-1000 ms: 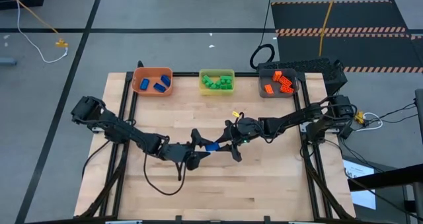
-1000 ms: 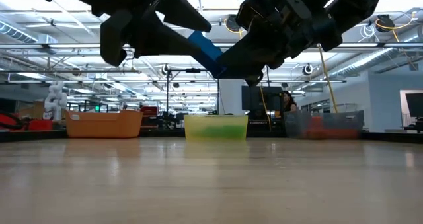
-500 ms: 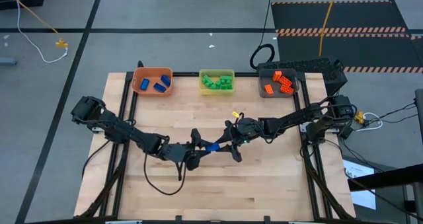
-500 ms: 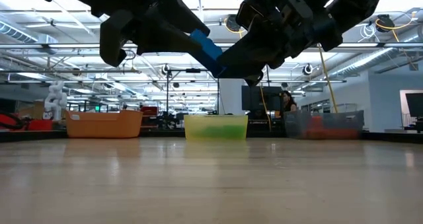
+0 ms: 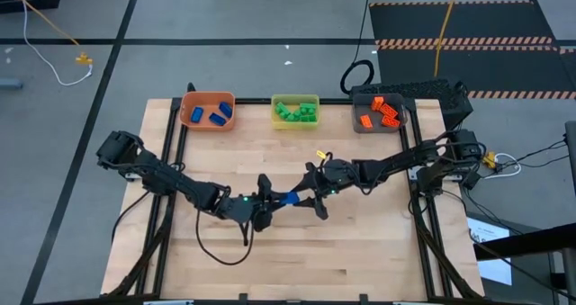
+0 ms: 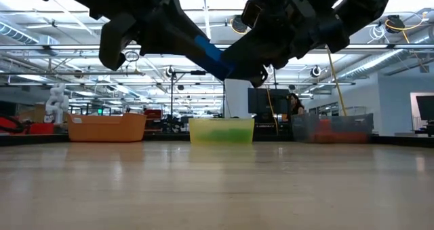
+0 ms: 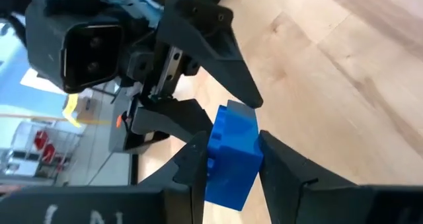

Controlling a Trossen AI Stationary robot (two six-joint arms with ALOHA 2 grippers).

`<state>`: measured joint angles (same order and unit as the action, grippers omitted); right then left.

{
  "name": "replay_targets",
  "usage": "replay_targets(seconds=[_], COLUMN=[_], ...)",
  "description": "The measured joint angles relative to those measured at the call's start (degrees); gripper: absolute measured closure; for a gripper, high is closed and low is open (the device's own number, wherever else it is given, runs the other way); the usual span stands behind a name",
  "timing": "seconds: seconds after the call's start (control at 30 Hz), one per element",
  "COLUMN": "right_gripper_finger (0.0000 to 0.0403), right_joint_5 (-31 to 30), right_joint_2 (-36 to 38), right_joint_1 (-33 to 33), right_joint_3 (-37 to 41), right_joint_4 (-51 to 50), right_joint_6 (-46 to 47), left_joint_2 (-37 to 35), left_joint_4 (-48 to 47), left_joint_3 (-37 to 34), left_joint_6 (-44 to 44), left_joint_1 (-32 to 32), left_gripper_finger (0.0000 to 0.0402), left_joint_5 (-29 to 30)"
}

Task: Sort & place blocks by color
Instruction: Put the blue game piece into the orange bin

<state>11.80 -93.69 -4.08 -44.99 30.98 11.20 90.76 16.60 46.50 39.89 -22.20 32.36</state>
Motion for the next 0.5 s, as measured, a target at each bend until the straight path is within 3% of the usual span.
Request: replay_targets(seconds=[0.23, 0.5], right_gripper_finger=[0.0177, 0.0175], right_joint_5=[-1.12, -6.96], right_joint_2=[0.09, 2.29], right_joint_1=[0.17, 0.22], right_joint_3=[-0.02, -0.13], right_joint_4=[1.38, -2.00], right_joint_6=[-1.64, -4.76], left_joint_2=[-0.78, -3.02], left_joint_4=[-0.32, -14.56], left_joint_3=[0.09, 5.14], left_joint_6=[-6.60, -19.06], left_joint_1=[0.45, 1.15], left_gripper_finger=[0.0296, 0.0296], left_joint_5=[7.23, 13.78])
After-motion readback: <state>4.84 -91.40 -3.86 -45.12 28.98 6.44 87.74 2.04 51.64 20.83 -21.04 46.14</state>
